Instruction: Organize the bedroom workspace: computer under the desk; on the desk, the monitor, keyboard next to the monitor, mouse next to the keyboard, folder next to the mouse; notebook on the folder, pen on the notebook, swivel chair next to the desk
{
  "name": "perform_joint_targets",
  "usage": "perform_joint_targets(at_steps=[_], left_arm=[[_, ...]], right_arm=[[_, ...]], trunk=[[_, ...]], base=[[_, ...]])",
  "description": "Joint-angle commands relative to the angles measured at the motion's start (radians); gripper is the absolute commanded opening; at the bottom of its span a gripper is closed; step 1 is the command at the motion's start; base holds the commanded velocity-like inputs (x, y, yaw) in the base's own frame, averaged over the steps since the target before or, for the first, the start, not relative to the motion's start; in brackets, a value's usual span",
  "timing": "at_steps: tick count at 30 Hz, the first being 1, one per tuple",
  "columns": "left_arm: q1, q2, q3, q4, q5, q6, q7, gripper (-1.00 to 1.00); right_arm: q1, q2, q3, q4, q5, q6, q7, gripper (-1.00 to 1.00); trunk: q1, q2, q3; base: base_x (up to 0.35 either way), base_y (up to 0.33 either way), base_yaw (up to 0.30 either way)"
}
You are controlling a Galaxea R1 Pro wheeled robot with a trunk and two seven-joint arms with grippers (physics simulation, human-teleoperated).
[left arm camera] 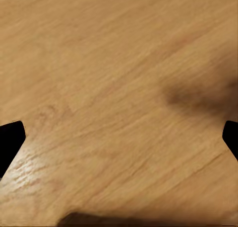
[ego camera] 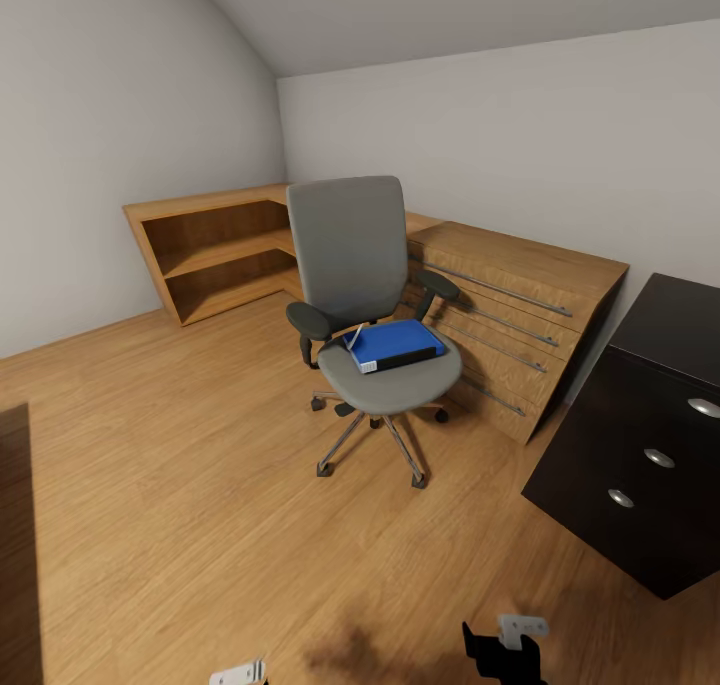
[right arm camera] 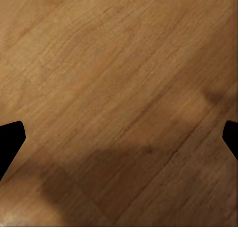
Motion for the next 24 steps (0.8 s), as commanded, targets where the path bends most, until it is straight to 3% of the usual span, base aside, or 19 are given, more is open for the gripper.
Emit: perform_joint_targets(at_steps=[1,12,24], left_arm=[[-0.001,0.001,-0.004,0.011,0.007,-0.009,0.004,1.00],[-0.001,0.028,-0.003,0.066,0.048,-0.029,-0.002,1.00],[-0.001,0.038,-0.003,0.072,0.093,-0.031,-0.006,1.00]], right_arm=[[0.000,0.000,-0.007,0.002,0.003,-0.004,0.002,1.00],[0.009,0.018,-0.007,0.002,0.002,-0.022,0.003,1.00],[0.011,0.028,-0.007,0.002,-0.026,-0.069,0.003,1.00]], trunk=[[0.000,0.000,-0.001],[0.000,0.000,0.005],[0.000,0.000,0.015]], base=[[0.000,0.000,0.000],[0.000,0.000,-0.033],[0.000,0.000,-0.214]])
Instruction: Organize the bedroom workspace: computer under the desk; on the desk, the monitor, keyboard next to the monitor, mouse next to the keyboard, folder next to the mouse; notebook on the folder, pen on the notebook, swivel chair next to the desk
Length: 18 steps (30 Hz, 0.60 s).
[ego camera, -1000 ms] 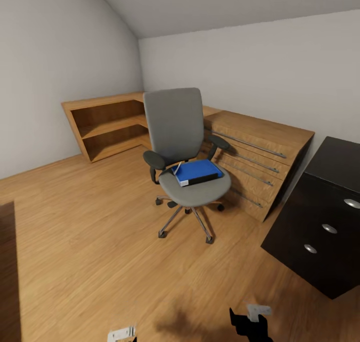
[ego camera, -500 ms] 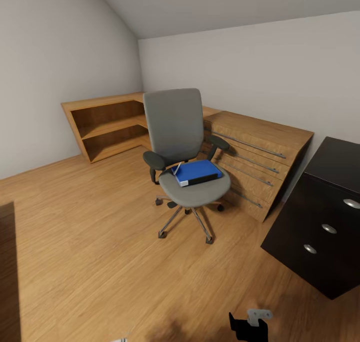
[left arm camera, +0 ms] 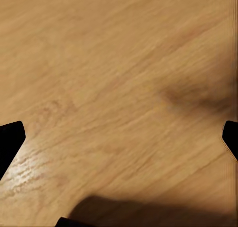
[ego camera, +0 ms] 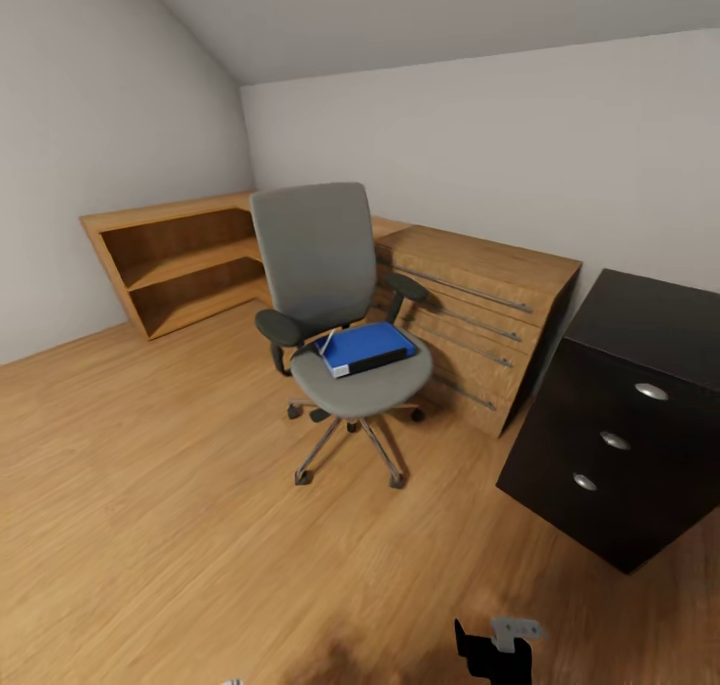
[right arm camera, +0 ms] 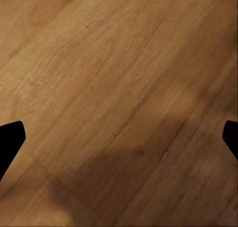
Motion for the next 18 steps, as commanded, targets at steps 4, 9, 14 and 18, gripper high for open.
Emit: perform_joint_targets(at_steps=[4,9,14,18], left_arm=[[0.000,0.005,-0.004,0.000,0.007,-0.003,0.004,1.00],[0.000,0.014,-0.005,0.000,0.009,-0.003,0.004,1.00],[0.000,0.019,-0.005,0.000,0.010,-0.003,0.004,1.00],[0.000,0.020,-0.005,0.001,0.010,-0.003,0.004,1.00]], right_arm=[[0.000,0.001,-0.007,0.002,-0.020,-0.007,0.003,1.00],[0.000,0.000,-0.007,0.002,-0.030,-0.009,0.003,1.00],[0.001,-0.002,-0.007,0.002,-0.034,-0.009,0.003,1.00],[0.001,-0.002,-0.007,0.002,-0.035,-0.010,0.002,1.00]], trunk=[[0.000,0.000,0.001],[0.000,0.000,0.004],[0.000,0.000,0.005],[0.000,0.000,0.006]], base=[[0.000,0.000,-0.259],[0.000,0.000,-0.265],[0.000,0.000,-0.271],[0.000,0.000,-0.281]])
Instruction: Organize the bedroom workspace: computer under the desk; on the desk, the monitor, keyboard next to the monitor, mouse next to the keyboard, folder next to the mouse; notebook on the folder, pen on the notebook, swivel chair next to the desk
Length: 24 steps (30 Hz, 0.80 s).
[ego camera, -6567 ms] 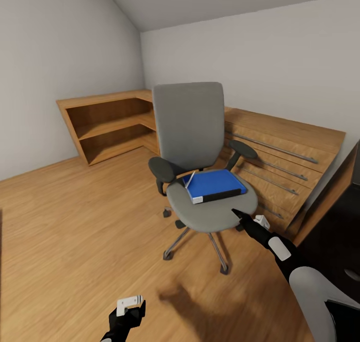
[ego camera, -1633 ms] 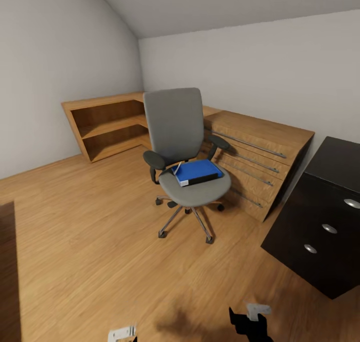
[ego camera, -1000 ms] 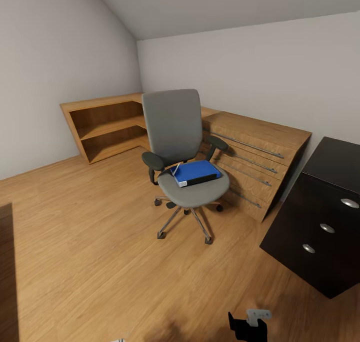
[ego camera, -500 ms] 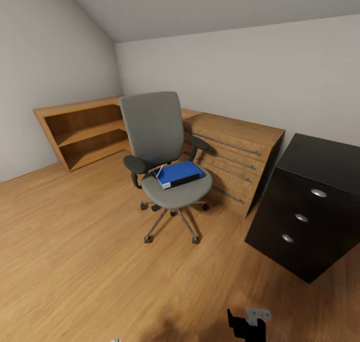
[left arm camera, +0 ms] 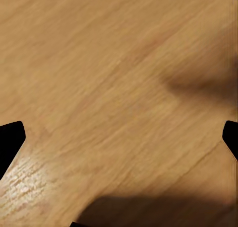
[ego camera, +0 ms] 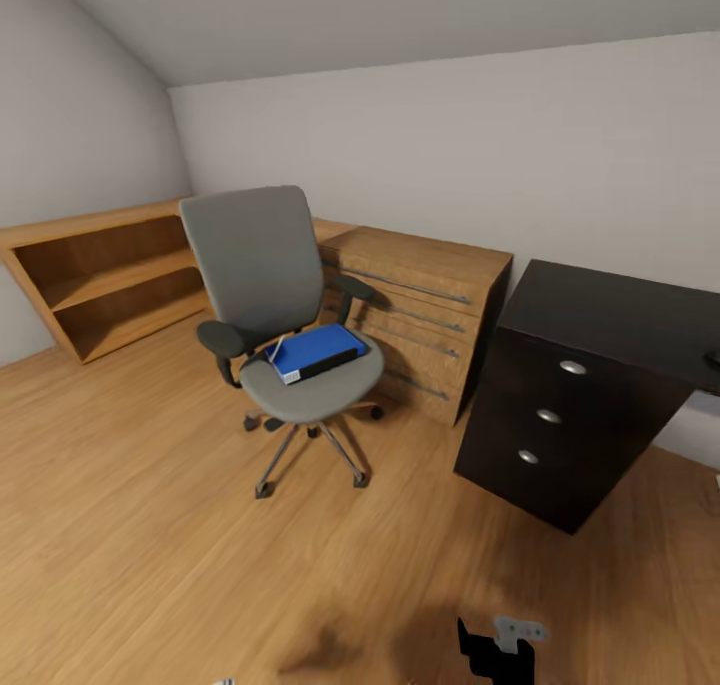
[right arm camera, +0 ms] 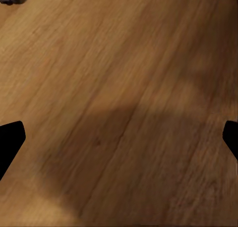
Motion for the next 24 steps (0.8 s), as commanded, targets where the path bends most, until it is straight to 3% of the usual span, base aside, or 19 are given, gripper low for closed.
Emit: perform_joint_targets(at_steps=[1,9,15,24], left_arm=[[0.000,0.000,-0.004,0.000,0.003,-0.003,0.003,1.00],[0.000,0.000,-0.004,0.000,0.004,-0.003,0.003,1.00],[0.000,-0.002,-0.006,0.000,0.003,-0.003,0.002,1.00],[0.000,-0.002,-0.006,0.000,0.003,-0.003,0.001,1.00]], right_arm=[[-0.001,0.000,-0.004,0.002,-0.004,-0.004,0.002,1.00],[-0.001,-0.001,-0.004,0.002,-0.005,-0.005,0.002,1.00],[-0.001,0.003,-0.004,0.002,-0.009,-0.007,0.002,1.00],[0.000,0.003,-0.004,0.002,-0.010,-0.007,0.002,1.00]], trunk=[[0.000,0.000,-0.001],[0.000,0.000,0.002],[0.000,0.000,0.002],[0.000,0.000,0.006]], base=[[0.000,0.000,-0.284],[0.000,0.000,-0.283],[0.000,0.000,-0.072],[0.000,0.000,-0.193]])
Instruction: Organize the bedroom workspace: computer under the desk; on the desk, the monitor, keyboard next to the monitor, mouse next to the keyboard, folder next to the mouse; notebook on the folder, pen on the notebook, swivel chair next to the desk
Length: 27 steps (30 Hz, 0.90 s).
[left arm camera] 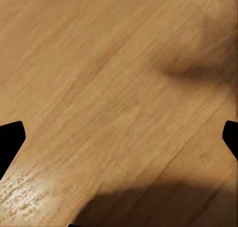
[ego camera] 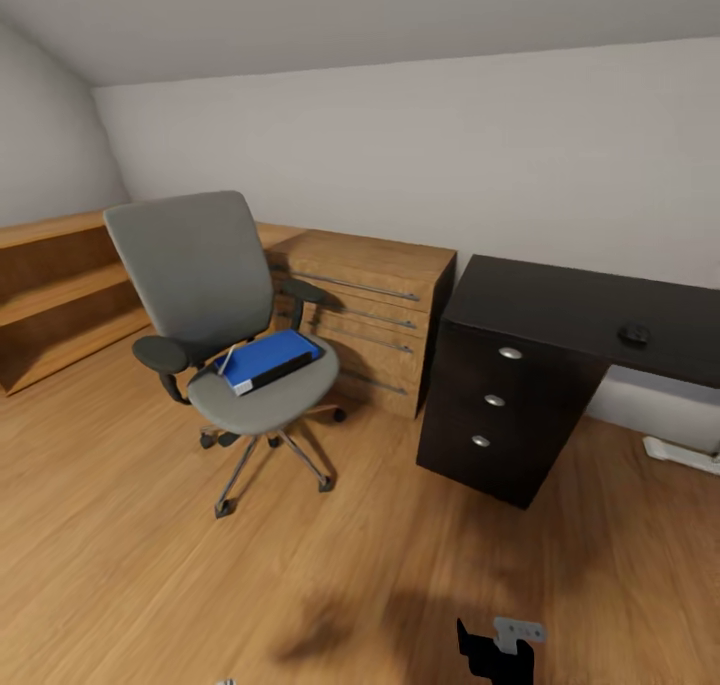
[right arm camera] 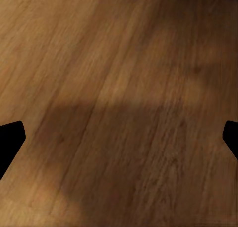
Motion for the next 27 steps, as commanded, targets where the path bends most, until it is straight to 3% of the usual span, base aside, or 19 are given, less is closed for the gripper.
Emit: perform_joint_targets(at_steps=[1,15,27], left_arm=[[0.000,0.000,-0.004,0.000,0.003,-0.003,0.003,1.00],[0.000,0.000,-0.004,0.000,0.003,-0.003,0.003,1.00],[0.000,-0.001,-0.004,0.000,0.003,-0.003,0.003,1.00]], right_arm=[[-0.001,0.000,-0.004,0.002,-0.004,-0.004,0.002,1.00],[-0.001,0.000,-0.004,0.002,-0.004,-0.004,0.002,1.00],[-0.001,-0.002,-0.005,0.002,-0.004,-0.004,0.002,1.00]], trunk=[[0.000,0.000,0.000],[0.000,0.000,0.002],[0.000,0.000,0.002]], base=[[0.000,0.000,-0.246],[0.000,0.016,-0.263],[0.019,0.245,-0.268]])
